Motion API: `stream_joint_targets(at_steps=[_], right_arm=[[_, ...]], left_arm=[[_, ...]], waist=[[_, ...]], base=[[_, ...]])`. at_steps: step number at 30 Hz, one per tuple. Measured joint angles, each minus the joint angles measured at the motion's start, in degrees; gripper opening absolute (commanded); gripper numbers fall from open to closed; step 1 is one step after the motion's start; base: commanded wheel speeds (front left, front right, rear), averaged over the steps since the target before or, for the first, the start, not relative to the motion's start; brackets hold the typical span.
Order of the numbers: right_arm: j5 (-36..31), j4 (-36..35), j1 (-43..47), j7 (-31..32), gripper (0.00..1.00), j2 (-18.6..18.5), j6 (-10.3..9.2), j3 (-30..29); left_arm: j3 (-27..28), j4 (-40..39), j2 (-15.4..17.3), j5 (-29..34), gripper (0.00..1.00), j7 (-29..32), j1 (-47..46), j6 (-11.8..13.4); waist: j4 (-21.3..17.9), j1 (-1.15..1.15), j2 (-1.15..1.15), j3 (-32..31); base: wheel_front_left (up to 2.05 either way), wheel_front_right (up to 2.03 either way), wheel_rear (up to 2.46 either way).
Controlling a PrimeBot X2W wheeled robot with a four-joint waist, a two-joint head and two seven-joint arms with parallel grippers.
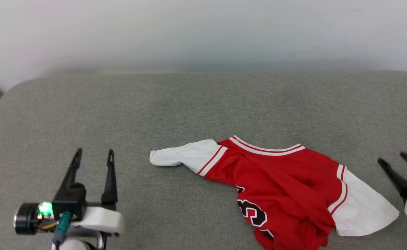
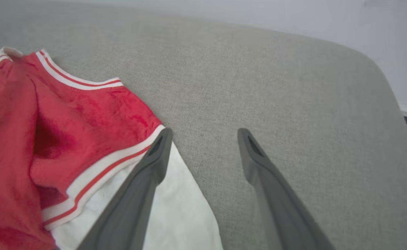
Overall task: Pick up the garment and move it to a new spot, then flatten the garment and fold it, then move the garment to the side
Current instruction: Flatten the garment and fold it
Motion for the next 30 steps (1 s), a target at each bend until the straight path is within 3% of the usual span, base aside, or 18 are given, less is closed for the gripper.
stream_joint_targets(at_steps=[5, 6, 7, 8, 9, 13, 14, 15, 20, 30], right_arm=[[-7.3, 1.3, -1.2, -3.2, 1.0, 4.1, -0.01, -10.1], [-12.6, -0.5, -1.0, -3.2, 1.0, 6.2, 0.0, -17.9], [-12.6, -0.5, -1.0, -3.2, 1.0, 6.2, 0.0, -17.9], [-18.3, -3.3, 0.8, -3.3, 1.0, 8.5, -0.01, -25.7], [-18.3, -3.3, 0.8, -3.3, 1.0, 8.5, -0.01, -25.7], [-28.9, -8.9, 9.9, -3.3, 1.0, 13.7, 0.0, -36.9], [-32.9, -11.7, 13.1, -3.3, 1.0, 15.7, 0.0, -40.7], [-32.9, -11.7, 13.1, -3.3, 1.0, 15.7, 0.0, -40.7], [-39.5, -18.1, 18.6, -2.4, 1.0, 19.5, 0.0, -46.8], [-45.1, -29.0, 22.5, 1.6, 1.0, 24.6, 0.0, -53.4]], left_arm=[[0.1, 1.7, 3.2, 0.2, 1.0, 0.3, -4.8, -2.2], [0.0, 2.4, 4.5, 0.3, 1.0, 1.4, -7.0, -3.6], [0.0, 2.4, 4.5, 0.3, 1.0, 1.4, -7.0, -3.6], [0.1, 2.7, 5.3, -1.3, 1.0, 3.8, -10.3, -5.4], [0.1, 2.7, 5.3, -1.3, 1.0, 3.8, -10.3, -5.4], [-1.3, 4.0, 8.2, -1.9, 1.0, 12.8, -16.2, -8.7], [-2.5, 4.7, 9.6, -3.0, 1.0, 19.0, -19.1, -10.2], [-2.5, 4.7, 9.6, -3.0, 1.0, 19.0, -19.1, -10.2], [-6.4, 5.8, 13.5, -8.5, 1.0, 33.6, -26.7, -11.6], [-24.7, 7.1, 23.2, -26.0, 1.0, 56.1, -37.5, -11.8]], waist=[[-1.1, 0.0, 0.0, -0.3], [-1.4, 0.0, 0.0, -0.3], [-1.4, 0.0, 0.0, -0.3], [-1.8, 0.0, 0.0, -0.1], [-1.8, 0.0, 0.0, -0.1], [-2.3, 0.0, 0.0, 0.3], [-2.6, 0.01, 0.0, 0.5], [-2.6, 0.01, 0.0, 0.5], [-3.4, 0.01, 0.0, 1.6], [-5.4, 0.01, 0.0, 5.3]], base=[[0.0, 0.0, 0.0], [0.0, 0.0, 0.0], [0.0, 0.0, 0.0], [0.0, 0.0, 0.0], [0.0, 0.0, 0.0], [0.0, 0.0, 0.0], [0.0, 0.0, 0.0], [0.0, 0.0, 0.0], [0.0, 0.0, 0.0], [0.0, 0.0, 0.0]])
